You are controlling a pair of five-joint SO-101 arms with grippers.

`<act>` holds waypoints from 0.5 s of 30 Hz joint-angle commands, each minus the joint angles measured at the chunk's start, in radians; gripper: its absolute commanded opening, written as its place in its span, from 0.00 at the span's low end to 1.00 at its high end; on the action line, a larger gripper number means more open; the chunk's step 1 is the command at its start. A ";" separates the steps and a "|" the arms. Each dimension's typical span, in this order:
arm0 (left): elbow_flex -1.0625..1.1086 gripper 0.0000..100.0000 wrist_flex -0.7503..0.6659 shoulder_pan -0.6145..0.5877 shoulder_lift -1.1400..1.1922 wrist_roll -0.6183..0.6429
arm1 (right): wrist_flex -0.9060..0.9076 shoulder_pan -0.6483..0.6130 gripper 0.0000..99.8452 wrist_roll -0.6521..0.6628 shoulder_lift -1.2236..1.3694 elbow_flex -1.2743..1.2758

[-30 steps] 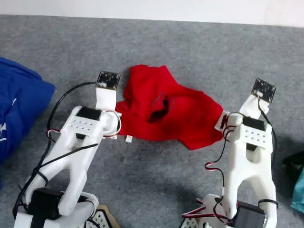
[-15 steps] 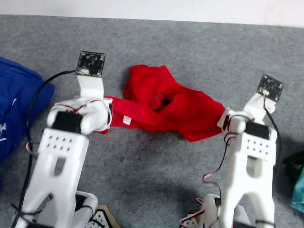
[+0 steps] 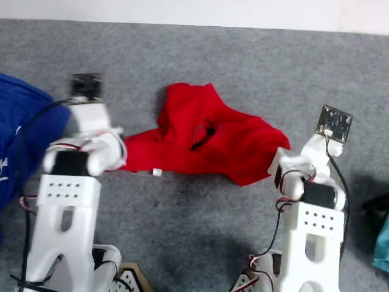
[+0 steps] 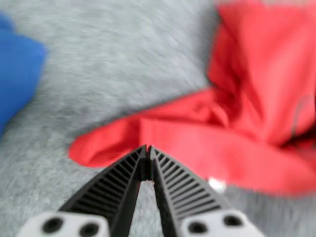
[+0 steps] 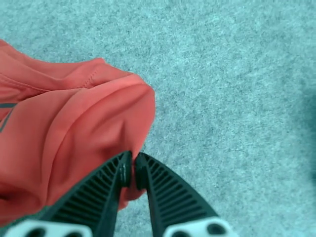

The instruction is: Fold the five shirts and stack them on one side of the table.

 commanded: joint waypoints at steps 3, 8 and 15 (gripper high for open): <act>-0.102 0.01 -0.025 -0.148 -0.028 0.143 | 0.048 0.038 0.01 0.058 -0.139 -0.070; -0.016 0.01 -0.017 -0.105 -0.101 0.144 | 0.128 0.007 0.01 0.058 -0.208 -0.101; 0.291 0.06 0.025 -0.005 -0.383 0.077 | 0.097 -0.007 0.01 0.058 -0.217 -0.027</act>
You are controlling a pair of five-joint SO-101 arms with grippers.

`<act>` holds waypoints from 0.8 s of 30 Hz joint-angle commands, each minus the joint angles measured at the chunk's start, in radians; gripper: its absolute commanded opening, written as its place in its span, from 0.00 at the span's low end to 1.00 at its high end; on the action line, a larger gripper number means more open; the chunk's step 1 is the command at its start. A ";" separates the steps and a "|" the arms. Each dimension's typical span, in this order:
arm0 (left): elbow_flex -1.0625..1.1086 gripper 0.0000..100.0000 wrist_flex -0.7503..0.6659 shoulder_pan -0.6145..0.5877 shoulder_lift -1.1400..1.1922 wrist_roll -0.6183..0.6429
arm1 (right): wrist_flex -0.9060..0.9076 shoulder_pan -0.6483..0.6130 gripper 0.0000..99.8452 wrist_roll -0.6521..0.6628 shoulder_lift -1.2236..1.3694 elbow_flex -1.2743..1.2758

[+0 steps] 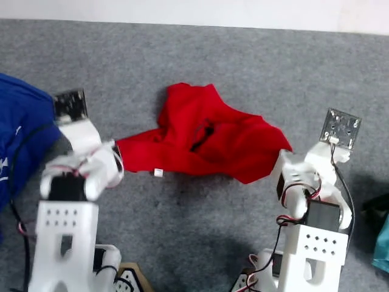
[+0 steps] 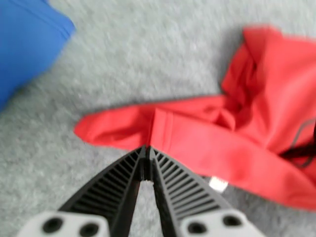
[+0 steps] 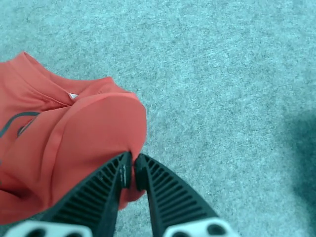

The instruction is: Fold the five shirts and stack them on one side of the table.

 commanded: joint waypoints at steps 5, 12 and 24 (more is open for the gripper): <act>0.254 0.19 0.009 0.031 -0.271 -0.089 | -0.091 -0.008 0.01 0.009 -0.016 0.061; 0.191 0.14 -0.006 0.065 -0.064 -0.092 | -0.193 -0.010 0.01 0.014 -0.015 0.137; 0.050 0.16 -0.210 0.071 0.335 -0.092 | -0.200 -0.010 0.01 0.014 -0.013 0.143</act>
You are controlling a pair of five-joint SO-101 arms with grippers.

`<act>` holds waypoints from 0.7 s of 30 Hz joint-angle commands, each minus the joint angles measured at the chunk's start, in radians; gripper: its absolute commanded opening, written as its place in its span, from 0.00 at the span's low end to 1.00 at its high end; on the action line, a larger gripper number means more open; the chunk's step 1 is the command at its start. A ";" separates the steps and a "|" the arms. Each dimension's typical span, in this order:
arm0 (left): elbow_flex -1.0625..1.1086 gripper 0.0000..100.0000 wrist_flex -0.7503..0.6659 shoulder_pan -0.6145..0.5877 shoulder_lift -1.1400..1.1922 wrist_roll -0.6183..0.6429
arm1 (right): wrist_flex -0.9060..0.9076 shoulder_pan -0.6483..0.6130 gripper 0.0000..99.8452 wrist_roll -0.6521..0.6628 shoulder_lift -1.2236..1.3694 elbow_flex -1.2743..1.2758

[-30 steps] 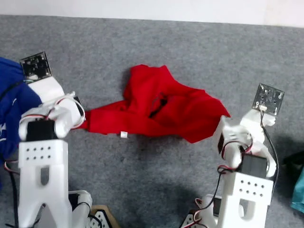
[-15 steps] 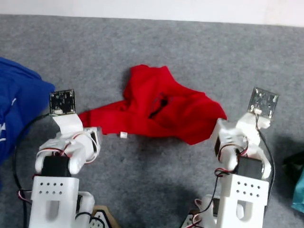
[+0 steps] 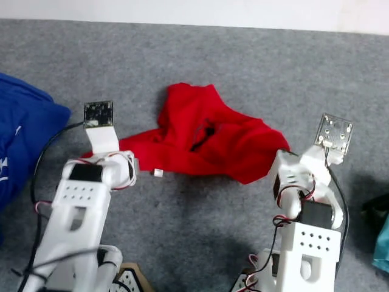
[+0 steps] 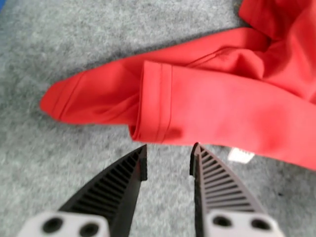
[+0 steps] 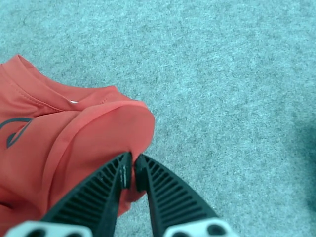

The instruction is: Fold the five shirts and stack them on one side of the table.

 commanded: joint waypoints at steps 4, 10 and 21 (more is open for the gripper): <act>-0.122 0.16 -0.081 0.010 0.191 -0.011 | -0.019 -0.008 0.01 0.014 -0.010 -0.004; -0.180 0.16 -0.081 -0.067 0.249 -0.009 | -0.022 -0.010 0.01 0.015 -0.016 0.025; -0.177 0.16 -0.075 -0.079 0.254 -0.012 | -0.022 -0.010 0.01 0.015 -0.016 0.025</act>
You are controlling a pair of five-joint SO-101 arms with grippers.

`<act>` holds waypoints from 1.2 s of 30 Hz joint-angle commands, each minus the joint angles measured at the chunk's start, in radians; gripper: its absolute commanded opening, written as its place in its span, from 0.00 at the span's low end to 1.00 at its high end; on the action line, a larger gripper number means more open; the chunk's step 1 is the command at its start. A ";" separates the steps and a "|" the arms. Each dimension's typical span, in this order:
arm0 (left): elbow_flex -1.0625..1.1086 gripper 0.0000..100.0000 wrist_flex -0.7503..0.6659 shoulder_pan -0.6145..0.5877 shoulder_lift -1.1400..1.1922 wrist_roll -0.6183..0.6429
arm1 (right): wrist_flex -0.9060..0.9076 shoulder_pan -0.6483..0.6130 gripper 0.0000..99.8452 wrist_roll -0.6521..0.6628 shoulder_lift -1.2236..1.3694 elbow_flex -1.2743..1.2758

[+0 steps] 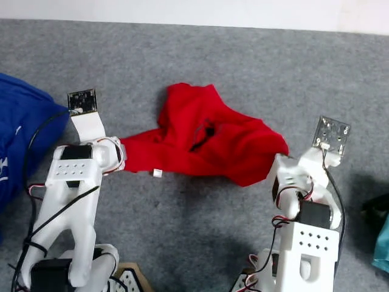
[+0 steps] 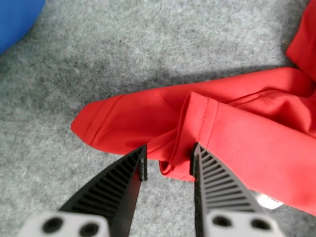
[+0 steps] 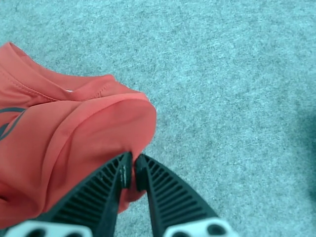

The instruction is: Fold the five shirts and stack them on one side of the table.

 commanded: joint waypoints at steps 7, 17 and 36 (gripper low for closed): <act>-0.033 0.16 -0.014 0.117 0.002 -0.012 | -0.021 -0.010 0.01 0.015 -0.016 -0.008; -0.041 0.16 -0.048 0.117 0.101 -0.012 | -0.019 -0.010 0.01 0.015 -0.016 -0.008; -0.107 0.01 -0.115 0.119 0.283 -0.012 | -0.018 -0.010 0.01 0.015 -0.016 -0.008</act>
